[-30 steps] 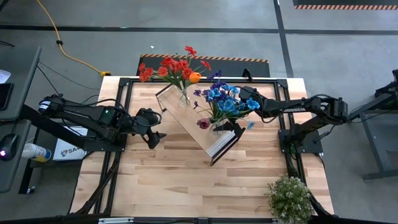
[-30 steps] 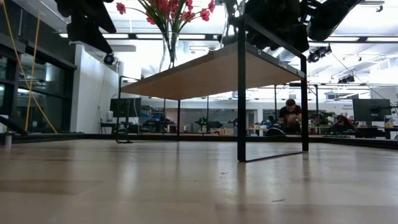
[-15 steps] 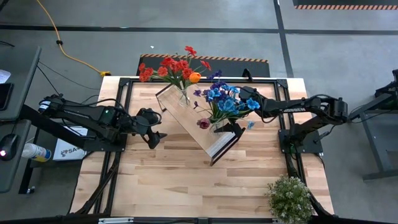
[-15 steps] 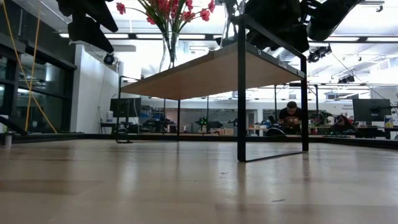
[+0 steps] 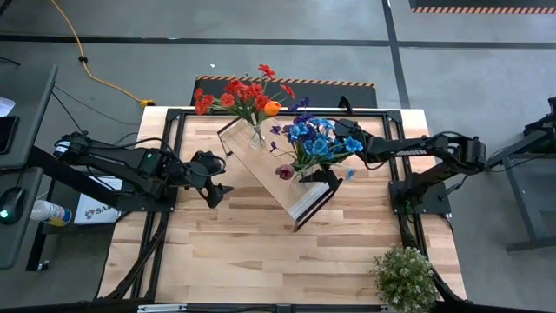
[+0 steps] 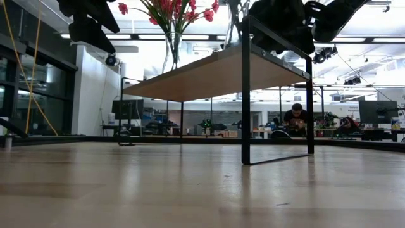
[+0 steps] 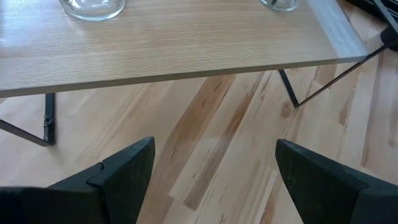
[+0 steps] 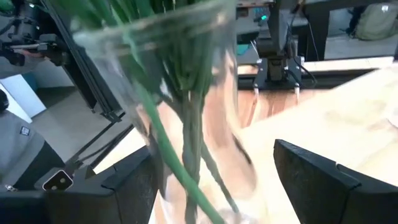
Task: Pick and place flowers into a vace then onto a shelf
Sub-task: Put the transparent vase with flowers on the shelf
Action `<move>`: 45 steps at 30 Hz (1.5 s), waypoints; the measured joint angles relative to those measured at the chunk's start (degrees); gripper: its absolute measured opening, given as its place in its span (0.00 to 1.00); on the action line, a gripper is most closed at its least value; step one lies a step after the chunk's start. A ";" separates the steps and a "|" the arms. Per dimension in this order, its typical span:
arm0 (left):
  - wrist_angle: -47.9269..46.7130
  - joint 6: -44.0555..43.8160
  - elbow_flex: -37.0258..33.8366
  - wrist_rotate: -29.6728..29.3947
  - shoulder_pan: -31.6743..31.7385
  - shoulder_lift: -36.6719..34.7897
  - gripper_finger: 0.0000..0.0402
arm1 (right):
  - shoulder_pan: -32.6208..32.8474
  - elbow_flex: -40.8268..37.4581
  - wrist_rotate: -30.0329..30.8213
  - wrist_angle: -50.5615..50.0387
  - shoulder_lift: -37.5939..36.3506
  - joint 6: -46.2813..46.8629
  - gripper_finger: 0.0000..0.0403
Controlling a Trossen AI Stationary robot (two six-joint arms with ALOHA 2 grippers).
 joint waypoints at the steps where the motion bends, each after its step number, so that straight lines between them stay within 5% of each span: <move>1: -0.15 0.00 0.00 0.00 0.01 0.00 0.91 | -0.15 0.00 0.07 -0.28 0.00 0.02 0.73; 45: -1.17 0.00 0.00 0.00 0.01 0.02 0.91 | -4.92 -0.07 -0.89 -18.05 -6.08 -4.10 0.73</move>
